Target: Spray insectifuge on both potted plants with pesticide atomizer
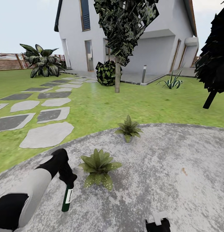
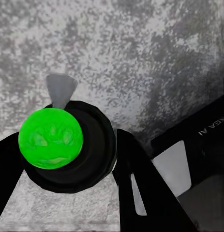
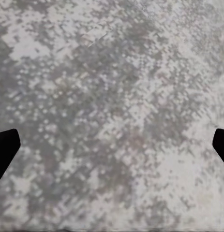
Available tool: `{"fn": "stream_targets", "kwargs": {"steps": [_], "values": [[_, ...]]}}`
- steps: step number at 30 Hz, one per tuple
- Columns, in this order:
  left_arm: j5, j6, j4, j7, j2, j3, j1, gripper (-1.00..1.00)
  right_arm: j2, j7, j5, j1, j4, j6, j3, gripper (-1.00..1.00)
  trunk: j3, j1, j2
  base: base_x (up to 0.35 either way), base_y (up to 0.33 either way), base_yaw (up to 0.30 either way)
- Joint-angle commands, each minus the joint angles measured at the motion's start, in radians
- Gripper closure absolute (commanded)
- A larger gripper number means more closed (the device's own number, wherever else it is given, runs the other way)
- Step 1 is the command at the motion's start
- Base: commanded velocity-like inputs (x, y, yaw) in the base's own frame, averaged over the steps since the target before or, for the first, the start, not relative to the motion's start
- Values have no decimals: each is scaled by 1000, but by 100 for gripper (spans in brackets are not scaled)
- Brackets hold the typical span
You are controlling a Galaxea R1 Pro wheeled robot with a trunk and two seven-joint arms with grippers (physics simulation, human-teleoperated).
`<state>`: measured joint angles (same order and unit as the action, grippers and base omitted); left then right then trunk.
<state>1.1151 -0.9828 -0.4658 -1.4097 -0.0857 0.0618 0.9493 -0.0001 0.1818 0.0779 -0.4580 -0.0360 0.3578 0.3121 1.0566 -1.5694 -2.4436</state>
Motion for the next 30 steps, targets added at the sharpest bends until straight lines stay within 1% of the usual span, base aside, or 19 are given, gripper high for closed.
{"fn": "stream_targets", "kwargs": {"steps": [1, 2, 3, 4, 9, 16, 19, 21, 23, 26, 30], "values": [[82, -10, -3, -96, 1, 5, 16, 100, 0, 2, 8, -1, 1, 2, 8, -100, 1, 0, 0, 0, 0, -267], [206, -10, -14, -161, 3, 4, 37, 100, 0, 2, 8, -1, 2, 2, 10, -100, 1, 0, 0, 0, 0, -267], [243, -11, -21, -161, 6, 4, 42, 100, 0, 2, 8, -1, 2, 3, 10, -100, 1, 0, 0, 0, 0, -267], [262, -11, -25, -161, 8, 4, 43, 100, 0, 2, 8, -1, 2, 3, 10, -100, 1, 0, 0, 106, 82, -267], [270, -10, -27, -161, 13, 4, 44, 100, 0, 2, 8, -1, 1, 3, 10, -100, 1, 0, 0, 214, 191, -217], [267, -8, -22, -161, 12, 7, 30, 100, -6, 2, 5, -1, 4, 4, 11, -100, 1, 0, 0, 219, 193, -12], [267, -6, -14, -161, 6, 7, 20, 100, -6, 2, 6, -1, 4, 4, 11, -100, 1, 0, 0, 36, 28, 0], [269, -5, -23, -161, 5, 9, -18, 100, -5, 2, 6, -1, 3, 4, 12, -100, 1, 0, 0, 6, 4, 0], [269, -4, -25, -161, 0, 10, -36, 100, -5, 2, 6, -1, 3, 4, 12, -100, 1, 0, 0, 1, 1, -21], [269, -4, -27, -161, 8, 9, -45, 100, -5, 2, 8, -1, 2, 4, 11, -100, 1, 0, 0, 0, 0, -213], [269, -4, -27, -161, 10, 6, -46, 100, -5, 2, 8, -1, 2, 4, 12, -100, 1, 0, 0, 0, 0, -276]]}}
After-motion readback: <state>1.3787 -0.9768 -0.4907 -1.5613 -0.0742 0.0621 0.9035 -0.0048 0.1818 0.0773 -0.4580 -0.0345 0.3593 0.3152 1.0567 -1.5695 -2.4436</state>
